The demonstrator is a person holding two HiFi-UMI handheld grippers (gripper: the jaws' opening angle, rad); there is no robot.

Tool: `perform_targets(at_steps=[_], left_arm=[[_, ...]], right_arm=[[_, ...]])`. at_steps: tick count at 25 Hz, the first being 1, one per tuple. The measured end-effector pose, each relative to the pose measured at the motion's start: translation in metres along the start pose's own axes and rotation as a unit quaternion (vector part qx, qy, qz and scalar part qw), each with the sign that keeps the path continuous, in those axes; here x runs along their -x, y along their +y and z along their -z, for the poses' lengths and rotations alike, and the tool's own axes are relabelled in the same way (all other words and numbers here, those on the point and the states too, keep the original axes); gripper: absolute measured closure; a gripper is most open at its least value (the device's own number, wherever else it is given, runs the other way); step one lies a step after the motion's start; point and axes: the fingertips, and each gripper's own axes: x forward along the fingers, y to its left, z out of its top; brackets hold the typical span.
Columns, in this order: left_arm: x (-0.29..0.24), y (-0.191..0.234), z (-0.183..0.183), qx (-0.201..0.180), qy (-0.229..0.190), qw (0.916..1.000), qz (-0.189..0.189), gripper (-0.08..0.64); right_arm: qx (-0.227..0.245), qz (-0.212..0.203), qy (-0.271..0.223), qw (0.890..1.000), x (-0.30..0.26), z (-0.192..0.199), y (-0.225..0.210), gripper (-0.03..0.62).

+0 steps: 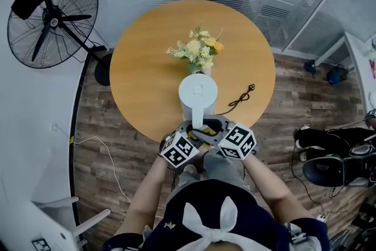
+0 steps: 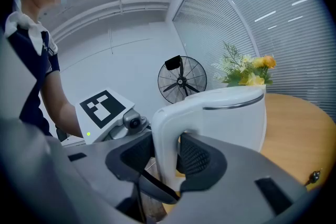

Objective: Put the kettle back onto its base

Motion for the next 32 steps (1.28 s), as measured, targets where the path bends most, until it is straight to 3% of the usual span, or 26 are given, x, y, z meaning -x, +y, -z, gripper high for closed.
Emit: perform_targets(at_steps=[21, 32], left_arm=[[0.012, 0.001, 0.02, 0.002, 0.013, 0.9993, -0.034, 0.391], [0.013, -0.007, 0.027, -0.001, 0.02, 0.9993, -0.032, 0.394]], right_arm=[[-0.001, 0.007, -0.009, 1.0, -0.012, 0.006, 0.018, 0.428], [-0.005, 0.002, -0.016, 1.0, -0.01, 0.013, 0.027, 0.43]])
